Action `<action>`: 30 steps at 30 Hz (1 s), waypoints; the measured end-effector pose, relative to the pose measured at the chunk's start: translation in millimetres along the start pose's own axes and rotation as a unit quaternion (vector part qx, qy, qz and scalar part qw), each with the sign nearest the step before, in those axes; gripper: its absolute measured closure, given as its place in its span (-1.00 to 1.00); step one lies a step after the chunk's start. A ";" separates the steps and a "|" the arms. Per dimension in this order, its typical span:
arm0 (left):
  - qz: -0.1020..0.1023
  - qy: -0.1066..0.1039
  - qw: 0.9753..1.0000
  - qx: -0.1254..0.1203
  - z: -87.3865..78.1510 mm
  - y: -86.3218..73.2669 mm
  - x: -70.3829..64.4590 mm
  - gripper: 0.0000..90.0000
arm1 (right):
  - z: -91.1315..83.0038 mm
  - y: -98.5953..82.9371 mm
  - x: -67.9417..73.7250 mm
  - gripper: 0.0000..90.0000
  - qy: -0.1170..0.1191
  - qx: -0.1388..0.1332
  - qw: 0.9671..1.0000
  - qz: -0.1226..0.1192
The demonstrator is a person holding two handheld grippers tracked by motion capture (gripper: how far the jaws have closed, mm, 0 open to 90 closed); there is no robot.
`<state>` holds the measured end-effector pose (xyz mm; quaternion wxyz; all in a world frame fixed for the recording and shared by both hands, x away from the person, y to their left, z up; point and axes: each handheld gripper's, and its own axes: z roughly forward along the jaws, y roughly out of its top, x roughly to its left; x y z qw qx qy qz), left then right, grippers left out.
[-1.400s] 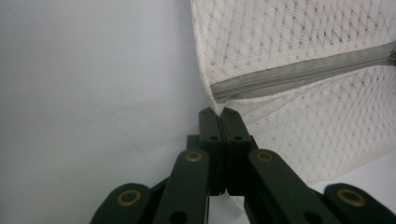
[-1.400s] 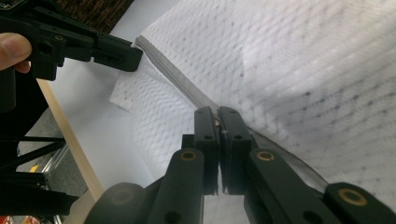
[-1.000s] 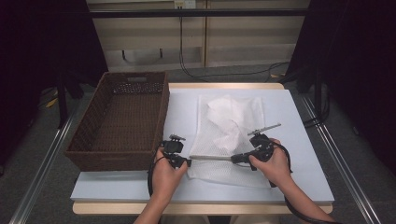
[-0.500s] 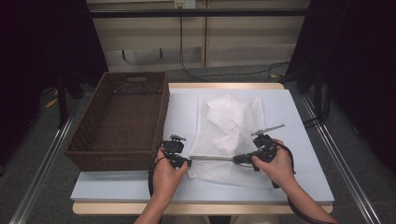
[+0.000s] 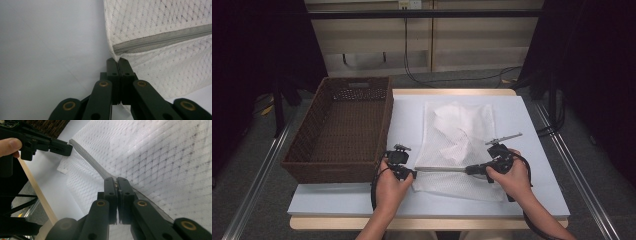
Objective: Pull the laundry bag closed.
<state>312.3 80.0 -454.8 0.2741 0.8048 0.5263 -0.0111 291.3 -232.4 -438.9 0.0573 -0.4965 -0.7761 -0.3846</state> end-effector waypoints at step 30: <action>0.002 -0.005 1.000 0.001 -0.9 0.3 0.0 0.98 | -10.7 -2.6 -7.6 0.94 0.001 -0.008 1.000 0.003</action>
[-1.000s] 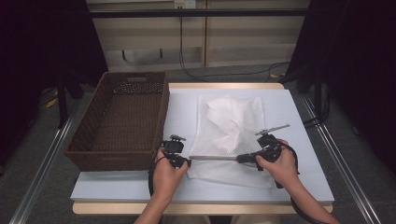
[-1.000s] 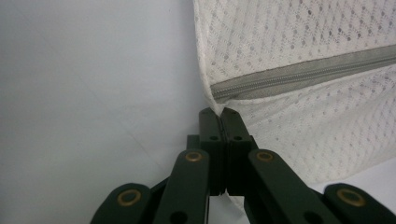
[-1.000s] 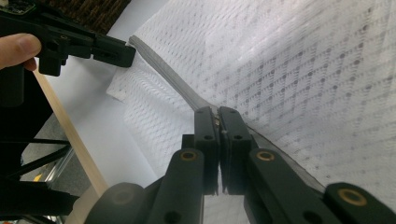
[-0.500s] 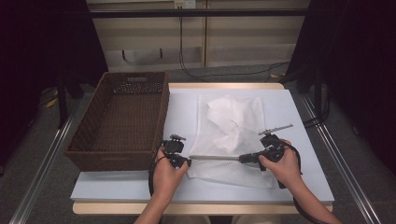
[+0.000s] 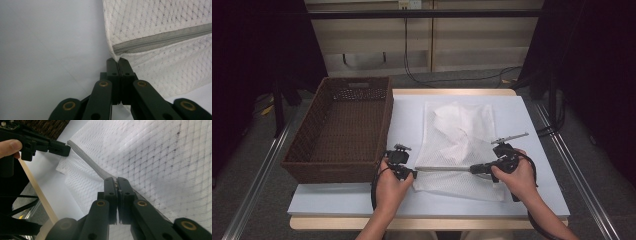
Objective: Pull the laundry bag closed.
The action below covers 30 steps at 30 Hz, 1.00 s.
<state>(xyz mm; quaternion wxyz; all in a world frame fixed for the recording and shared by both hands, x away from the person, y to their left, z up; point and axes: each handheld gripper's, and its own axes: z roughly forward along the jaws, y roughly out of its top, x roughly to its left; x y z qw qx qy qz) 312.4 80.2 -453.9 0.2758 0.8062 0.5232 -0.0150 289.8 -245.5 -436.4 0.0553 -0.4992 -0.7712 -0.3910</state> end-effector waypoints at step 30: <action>0.002 0.000 1.000 0.005 0.0 0.4 -1.5 0.98 | -8.5 -2.7 -7.4 0.94 0.002 -0.003 1.000 0.009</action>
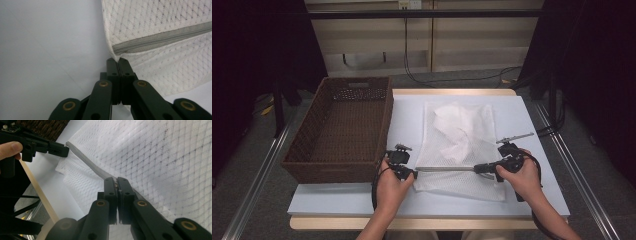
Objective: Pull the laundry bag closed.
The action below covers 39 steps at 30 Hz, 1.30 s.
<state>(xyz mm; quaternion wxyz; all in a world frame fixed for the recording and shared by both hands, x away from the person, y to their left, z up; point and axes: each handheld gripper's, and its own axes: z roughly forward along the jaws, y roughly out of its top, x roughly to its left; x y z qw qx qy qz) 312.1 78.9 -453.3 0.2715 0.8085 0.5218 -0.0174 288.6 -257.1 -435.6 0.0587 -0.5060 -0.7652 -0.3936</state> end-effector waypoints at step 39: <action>0.001 -0.001 1.000 0.001 0.6 0.9 -0.9 0.98 | -13.1 -6.4 -8.7 0.94 -0.007 -0.004 1.000 0.008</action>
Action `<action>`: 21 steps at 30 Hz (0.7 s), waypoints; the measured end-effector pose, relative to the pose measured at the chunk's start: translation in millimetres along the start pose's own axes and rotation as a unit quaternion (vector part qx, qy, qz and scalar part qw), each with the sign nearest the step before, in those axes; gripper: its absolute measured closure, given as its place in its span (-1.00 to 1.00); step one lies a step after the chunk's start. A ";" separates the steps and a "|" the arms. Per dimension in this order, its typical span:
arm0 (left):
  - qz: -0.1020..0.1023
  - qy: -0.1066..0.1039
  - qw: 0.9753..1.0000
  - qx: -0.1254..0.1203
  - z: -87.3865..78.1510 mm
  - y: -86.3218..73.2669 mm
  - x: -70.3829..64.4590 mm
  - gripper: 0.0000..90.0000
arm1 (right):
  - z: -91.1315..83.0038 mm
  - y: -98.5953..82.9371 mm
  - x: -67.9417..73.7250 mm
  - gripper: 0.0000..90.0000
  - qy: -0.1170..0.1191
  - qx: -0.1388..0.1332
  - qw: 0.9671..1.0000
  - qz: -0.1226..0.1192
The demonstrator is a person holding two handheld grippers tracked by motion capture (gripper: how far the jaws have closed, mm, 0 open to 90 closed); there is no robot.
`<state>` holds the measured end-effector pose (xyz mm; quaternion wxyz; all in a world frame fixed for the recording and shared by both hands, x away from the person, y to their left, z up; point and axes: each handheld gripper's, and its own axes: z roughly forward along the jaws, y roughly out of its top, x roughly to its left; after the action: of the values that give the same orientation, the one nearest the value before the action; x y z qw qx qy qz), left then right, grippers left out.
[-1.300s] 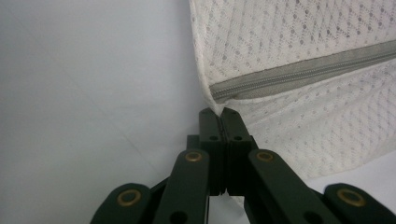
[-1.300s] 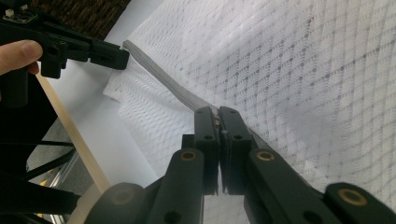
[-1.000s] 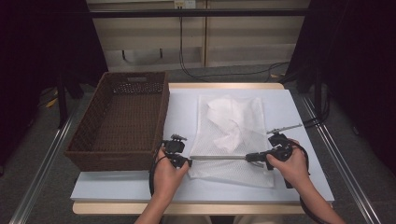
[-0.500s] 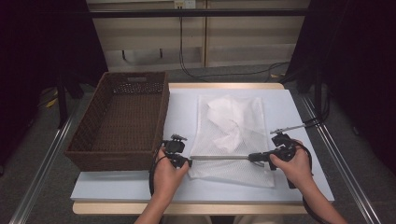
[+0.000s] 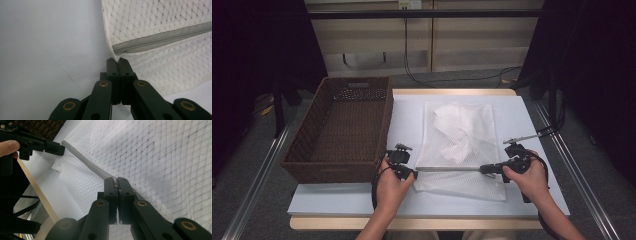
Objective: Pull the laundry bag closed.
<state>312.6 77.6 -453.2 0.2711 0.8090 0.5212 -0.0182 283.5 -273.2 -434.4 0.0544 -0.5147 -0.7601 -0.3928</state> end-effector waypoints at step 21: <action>-0.003 -0.003 1.000 0.002 1.0 -0.4 -0.9 0.98 | -9.4 -4.8 -6.3 0.94 -0.009 -0.004 1.000 0.002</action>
<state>312.1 76.4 -453.9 0.2711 0.8078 0.5229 -0.0218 279.5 -284.8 -433.6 0.0467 -0.5199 -0.7582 -0.3908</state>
